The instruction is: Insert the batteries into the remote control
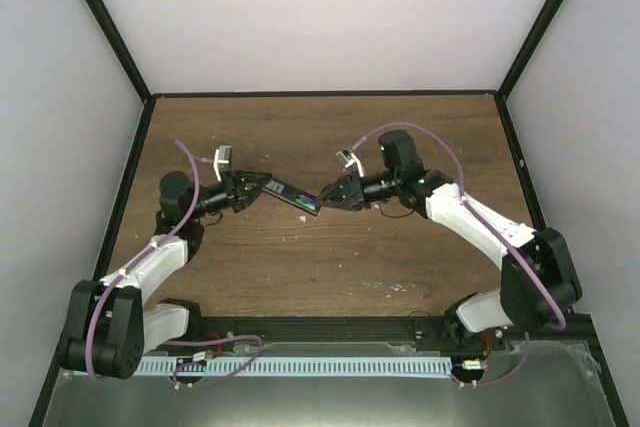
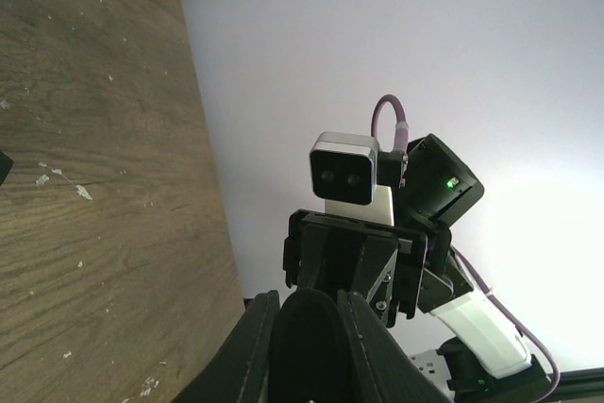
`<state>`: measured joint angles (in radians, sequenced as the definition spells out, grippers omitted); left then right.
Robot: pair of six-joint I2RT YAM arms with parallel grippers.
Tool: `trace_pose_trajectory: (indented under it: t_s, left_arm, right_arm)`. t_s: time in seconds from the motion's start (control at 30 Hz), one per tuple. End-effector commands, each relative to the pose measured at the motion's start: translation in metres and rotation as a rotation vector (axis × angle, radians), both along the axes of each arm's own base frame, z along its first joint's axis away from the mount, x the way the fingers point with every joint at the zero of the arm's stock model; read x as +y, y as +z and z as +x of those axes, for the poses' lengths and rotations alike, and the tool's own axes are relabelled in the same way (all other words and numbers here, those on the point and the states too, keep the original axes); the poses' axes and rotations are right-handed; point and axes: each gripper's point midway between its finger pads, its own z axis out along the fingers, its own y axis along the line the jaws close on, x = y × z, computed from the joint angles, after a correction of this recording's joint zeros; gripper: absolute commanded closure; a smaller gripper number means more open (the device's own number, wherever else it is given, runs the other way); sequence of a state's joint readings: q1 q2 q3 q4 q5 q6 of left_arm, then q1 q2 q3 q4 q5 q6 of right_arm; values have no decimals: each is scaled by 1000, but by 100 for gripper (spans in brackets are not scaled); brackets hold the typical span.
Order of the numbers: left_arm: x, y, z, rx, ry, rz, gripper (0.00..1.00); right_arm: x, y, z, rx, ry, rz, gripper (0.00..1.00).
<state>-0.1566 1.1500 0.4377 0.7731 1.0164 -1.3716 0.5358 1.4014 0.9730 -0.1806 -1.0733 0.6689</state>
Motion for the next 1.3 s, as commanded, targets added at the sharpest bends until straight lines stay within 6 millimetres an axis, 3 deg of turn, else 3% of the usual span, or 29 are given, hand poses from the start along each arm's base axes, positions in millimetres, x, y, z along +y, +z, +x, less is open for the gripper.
trace_pose_trajectory:
  t_s: [0.0,1.27]
  left_arm:
    - [-1,10,2,-45,-1,-1,100]
    - [0,6,4,-23,18,-2,100]
  right_arm:
    - [10,23,0,-68,37,41,81]
    - [16,23,14,-158,-30,-67,87]
